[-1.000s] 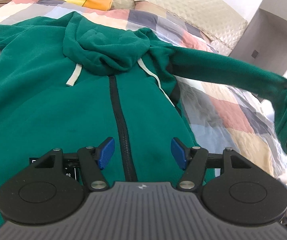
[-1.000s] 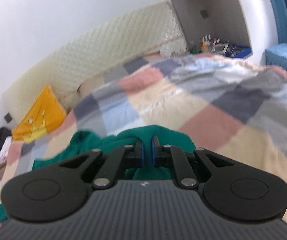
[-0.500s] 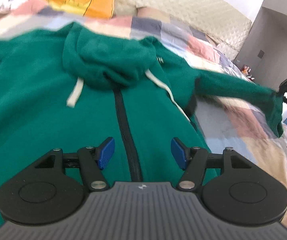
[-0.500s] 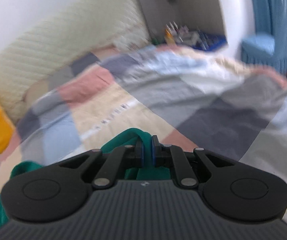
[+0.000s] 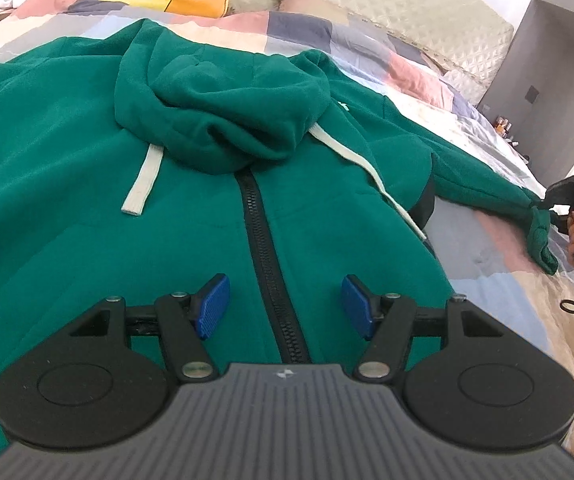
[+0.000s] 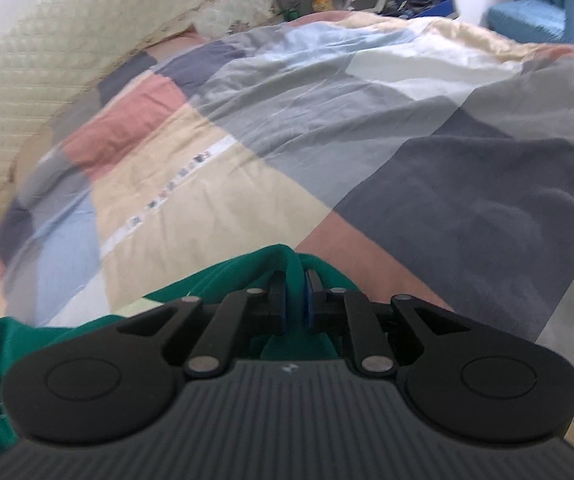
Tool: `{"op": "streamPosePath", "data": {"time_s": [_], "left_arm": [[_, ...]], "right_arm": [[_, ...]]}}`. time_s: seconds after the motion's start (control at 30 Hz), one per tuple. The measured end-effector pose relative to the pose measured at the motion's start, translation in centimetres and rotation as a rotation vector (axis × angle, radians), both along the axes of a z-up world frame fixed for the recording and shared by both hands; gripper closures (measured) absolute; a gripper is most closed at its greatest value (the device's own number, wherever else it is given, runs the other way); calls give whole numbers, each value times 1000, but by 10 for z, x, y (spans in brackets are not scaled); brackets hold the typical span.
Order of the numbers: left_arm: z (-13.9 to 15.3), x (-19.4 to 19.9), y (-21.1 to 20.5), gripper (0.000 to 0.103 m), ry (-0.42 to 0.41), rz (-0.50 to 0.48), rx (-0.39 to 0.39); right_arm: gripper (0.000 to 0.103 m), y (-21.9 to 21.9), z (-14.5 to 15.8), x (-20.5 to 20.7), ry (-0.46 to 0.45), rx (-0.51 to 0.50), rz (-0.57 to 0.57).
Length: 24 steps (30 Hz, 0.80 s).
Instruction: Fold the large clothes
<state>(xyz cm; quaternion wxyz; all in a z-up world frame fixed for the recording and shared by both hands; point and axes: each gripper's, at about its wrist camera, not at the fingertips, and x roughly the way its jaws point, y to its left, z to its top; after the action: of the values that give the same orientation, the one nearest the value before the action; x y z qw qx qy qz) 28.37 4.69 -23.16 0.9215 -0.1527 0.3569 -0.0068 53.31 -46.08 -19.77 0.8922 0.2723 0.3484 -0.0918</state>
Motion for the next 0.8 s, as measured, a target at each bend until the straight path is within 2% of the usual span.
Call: {"op": "streamPosePath", "data": {"time_s": [0.07, 0.1, 0.17, 0.23, 0.33, 0.47, 0.53, 0.6, 0.63, 0.67, 0.73, 0.8], "left_arm": [[1, -3, 0, 35, 0, 1, -12], [2, -5, 1, 35, -1, 4, -20], [4, -10, 1, 35, -5, 8, -36], [7, -14, 1, 35, -10, 19, -49], [9, -18, 3, 35, -14, 32, -83], [10, -24, 3, 35, -16, 33, -90], [10, -25, 1, 35, -14, 29, -80], [10, -25, -1, 35, -14, 25, -71], [10, -24, -2, 35, -14, 22, -67], [9, -24, -3, 35, -15, 19, -63], [8, -22, -4, 35, -15, 17, -57], [7, -20, -5, 35, -13, 20, -55]], "right_arm": [[57, -9, 4, -10, -20, 64, 29], [50, -12, 6, -18, -45, 100, 55], [27, -16, 10, -43, -108, 141, 94], [23, -18, 10, -65, -130, 134, 73], [23, -28, 1, -92, -133, 143, -16], [22, -38, -23, -104, -45, 187, -115], [30, -34, -36, -105, -24, 212, -117], [31, -21, -41, -102, -18, 183, -80], [36, -12, -39, -98, -13, 151, -45], [53, -7, -39, -94, -3, 150, -12], [64, -3, -39, -86, 29, 158, 15], [74, 0, -28, -82, 47, 97, 27]]}}
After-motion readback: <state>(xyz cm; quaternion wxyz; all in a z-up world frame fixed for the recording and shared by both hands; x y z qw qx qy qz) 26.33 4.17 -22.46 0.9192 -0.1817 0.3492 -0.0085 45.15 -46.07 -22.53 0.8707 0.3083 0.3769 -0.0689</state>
